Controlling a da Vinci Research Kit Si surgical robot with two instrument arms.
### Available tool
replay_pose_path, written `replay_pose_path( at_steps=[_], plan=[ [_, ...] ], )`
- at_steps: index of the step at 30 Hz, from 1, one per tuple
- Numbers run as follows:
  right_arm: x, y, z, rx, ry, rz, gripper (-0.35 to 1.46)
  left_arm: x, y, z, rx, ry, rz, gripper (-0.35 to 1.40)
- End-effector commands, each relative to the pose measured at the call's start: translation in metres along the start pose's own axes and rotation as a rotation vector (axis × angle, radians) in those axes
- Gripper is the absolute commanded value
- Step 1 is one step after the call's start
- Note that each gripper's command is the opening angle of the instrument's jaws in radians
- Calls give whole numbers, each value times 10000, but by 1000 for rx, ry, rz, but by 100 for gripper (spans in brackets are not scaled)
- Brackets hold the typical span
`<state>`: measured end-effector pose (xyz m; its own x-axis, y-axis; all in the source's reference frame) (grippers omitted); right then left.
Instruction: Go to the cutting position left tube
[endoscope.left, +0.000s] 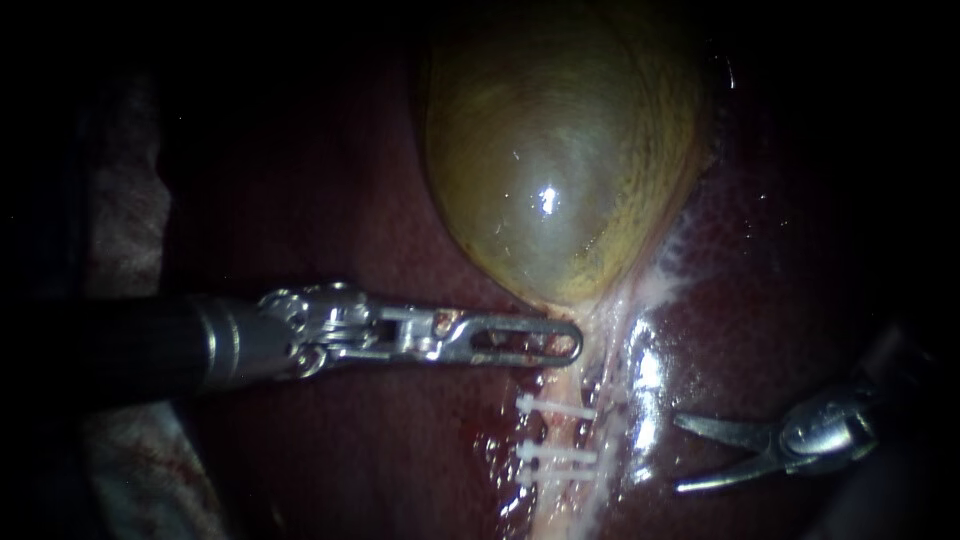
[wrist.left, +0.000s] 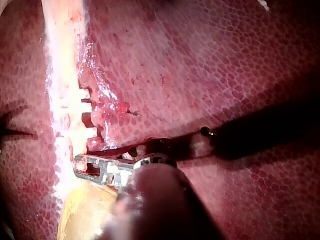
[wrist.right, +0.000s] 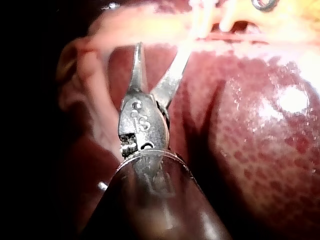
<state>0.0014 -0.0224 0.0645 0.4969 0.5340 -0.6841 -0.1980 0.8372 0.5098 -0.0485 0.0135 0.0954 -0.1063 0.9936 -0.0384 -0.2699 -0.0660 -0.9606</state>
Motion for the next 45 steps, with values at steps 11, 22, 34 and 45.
replay_pose_path(
  at_steps=[11, 22, 34, 45],
  plan=[
    [4, -3, 6, 30, 12, 102, 138, -2, 5, -10, -3, -4, -2, -35],
    [8, -4, 18, 113, 35, 424, 143, -8, 22, -28, -9, -13, -8, -35],
    [8, -3, 34, 142, -82, 566, 141, -6, 37, -55, -13, -15, -16, -35],
    [15, -12, 66, 180, -198, 590, 138, -4, 46, -63, -16, -15, -16, -35]
  ],
)
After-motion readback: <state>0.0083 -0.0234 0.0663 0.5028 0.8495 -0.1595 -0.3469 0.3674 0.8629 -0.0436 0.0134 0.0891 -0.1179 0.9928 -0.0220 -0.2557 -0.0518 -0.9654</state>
